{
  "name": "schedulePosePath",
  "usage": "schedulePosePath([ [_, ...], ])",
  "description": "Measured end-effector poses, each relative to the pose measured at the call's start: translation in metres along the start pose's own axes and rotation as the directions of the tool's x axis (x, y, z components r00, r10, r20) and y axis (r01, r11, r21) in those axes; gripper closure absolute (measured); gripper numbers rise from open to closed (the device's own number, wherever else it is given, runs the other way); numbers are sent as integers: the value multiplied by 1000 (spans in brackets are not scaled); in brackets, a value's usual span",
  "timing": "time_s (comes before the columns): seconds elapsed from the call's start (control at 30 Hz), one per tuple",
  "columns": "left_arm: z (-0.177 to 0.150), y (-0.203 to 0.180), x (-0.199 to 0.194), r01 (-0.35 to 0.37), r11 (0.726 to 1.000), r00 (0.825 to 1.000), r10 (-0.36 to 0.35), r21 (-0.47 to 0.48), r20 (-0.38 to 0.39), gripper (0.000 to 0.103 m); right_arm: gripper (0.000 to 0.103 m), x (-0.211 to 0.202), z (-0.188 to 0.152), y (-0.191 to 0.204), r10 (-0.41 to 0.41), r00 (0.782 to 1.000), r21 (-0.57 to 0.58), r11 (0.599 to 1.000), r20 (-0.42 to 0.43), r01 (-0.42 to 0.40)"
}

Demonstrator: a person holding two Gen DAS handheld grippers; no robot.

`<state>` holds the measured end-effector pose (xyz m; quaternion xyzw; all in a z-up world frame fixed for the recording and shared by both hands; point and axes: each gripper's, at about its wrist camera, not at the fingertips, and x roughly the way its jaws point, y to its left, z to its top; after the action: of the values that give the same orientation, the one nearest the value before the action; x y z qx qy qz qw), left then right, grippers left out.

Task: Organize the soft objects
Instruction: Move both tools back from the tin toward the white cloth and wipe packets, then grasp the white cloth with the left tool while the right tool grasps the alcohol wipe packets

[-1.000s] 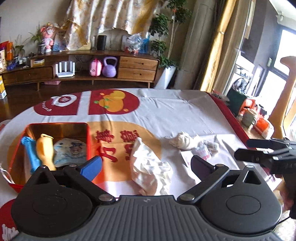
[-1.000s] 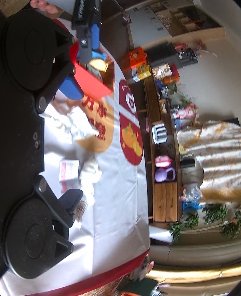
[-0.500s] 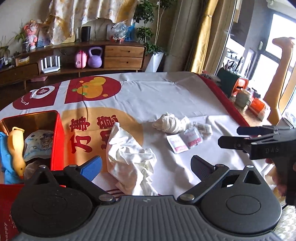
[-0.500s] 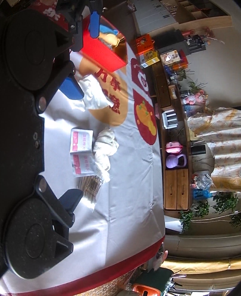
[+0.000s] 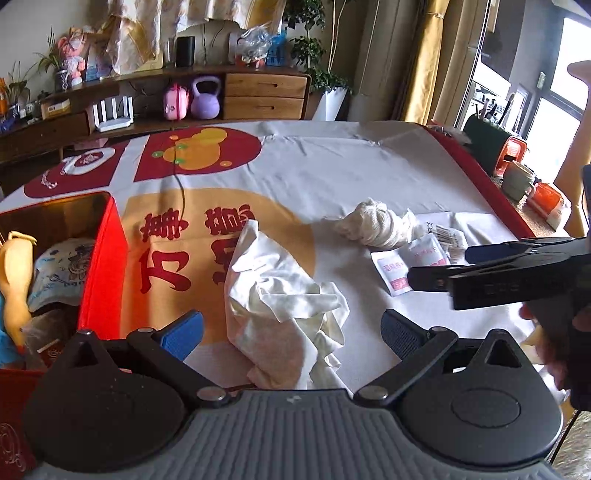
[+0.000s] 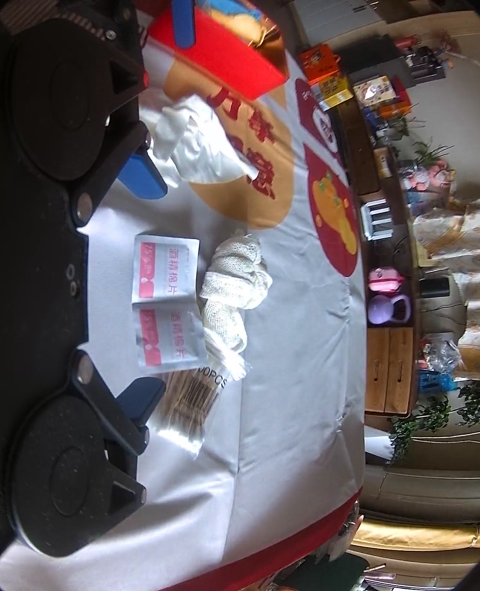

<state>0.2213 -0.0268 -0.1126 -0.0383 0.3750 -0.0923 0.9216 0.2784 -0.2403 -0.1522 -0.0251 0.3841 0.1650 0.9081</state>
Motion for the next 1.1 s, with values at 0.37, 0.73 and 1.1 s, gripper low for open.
schedulePosePath([
  [0.37,-1,2,35,-15,1000,999,16,22,-40,0,0,33,0,7,-79,996,12,997,-49,80],
  [0.73,-5,2,50,-4,998,999,7,56,-51,6,12,34,0,5,-78,996,11,997,-35,78],
  [1.1,-2,7,48,-5,999,999,7,42,-51,66,65,25,-1,10,-45,999,1,999,-31,45],
])
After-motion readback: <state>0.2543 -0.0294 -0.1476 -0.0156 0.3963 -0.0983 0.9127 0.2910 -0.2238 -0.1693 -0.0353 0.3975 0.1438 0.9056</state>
